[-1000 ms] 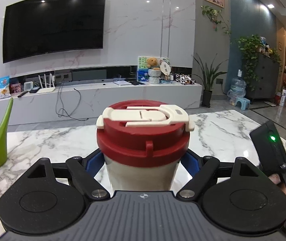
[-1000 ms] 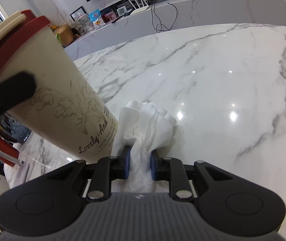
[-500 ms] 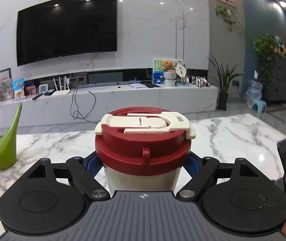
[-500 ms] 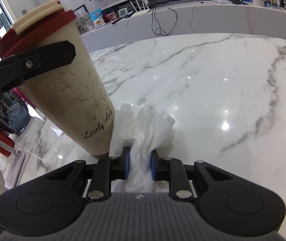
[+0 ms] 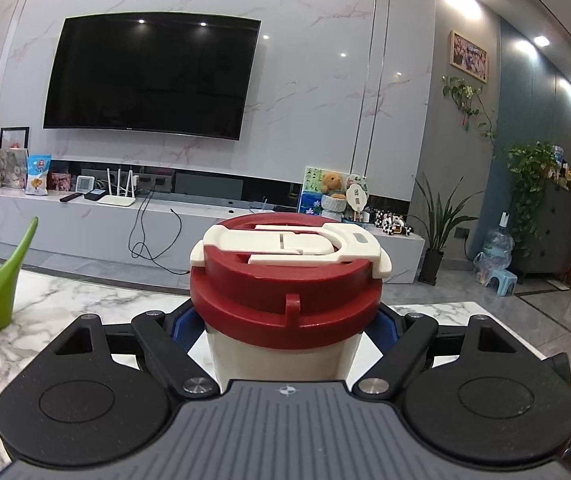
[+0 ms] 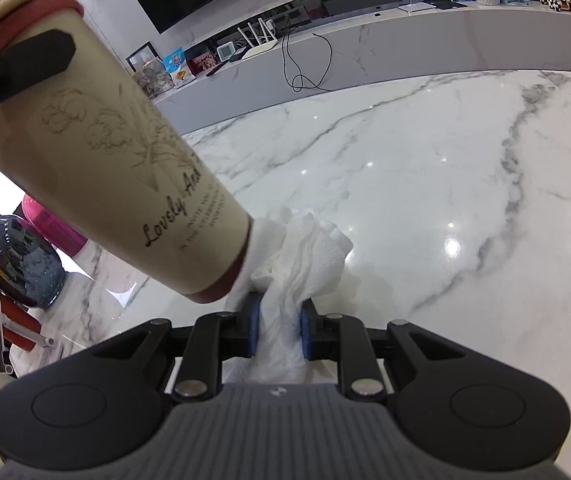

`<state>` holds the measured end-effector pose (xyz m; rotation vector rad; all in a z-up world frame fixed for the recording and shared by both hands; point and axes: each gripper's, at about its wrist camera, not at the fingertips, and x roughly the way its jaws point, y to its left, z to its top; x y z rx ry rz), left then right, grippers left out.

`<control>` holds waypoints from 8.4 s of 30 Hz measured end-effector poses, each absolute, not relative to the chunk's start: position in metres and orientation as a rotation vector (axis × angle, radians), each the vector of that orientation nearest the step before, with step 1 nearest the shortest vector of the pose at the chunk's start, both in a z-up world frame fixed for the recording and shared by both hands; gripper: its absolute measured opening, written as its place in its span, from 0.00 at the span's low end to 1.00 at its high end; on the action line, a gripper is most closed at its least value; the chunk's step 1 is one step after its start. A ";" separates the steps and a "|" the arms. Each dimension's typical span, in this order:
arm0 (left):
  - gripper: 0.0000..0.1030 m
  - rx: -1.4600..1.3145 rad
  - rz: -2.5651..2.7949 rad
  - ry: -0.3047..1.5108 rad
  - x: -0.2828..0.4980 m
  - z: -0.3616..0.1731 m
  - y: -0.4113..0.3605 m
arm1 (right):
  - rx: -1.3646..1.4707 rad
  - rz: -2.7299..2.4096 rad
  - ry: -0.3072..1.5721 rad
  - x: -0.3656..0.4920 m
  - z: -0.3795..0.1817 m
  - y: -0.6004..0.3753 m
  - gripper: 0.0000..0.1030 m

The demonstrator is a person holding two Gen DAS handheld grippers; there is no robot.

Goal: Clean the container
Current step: 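Tilt the tumbler base toward the towel with the left gripper while right gripper wipes the bottom, then move the right gripper with the towel away from the tumbler, then open the right gripper to release the towel onto the table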

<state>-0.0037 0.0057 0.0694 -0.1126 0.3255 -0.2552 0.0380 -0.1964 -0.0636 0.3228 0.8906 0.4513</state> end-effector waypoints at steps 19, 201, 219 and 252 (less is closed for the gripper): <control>0.79 -0.207 -0.276 0.304 0.001 0.062 0.017 | 0.351 0.583 0.932 0.035 -0.075 -0.169 0.22; 0.79 -0.003 -0.195 0.385 0.038 0.026 -0.010 | 0.266 0.210 0.787 0.095 -0.080 -0.248 0.43; 0.79 0.035 -0.217 0.411 0.038 0.027 -0.014 | 0.267 0.190 0.784 0.093 -0.078 -0.249 0.50; 0.98 0.206 -0.179 0.469 0.029 0.012 -0.033 | 0.243 0.193 0.719 0.071 -0.040 -0.248 0.69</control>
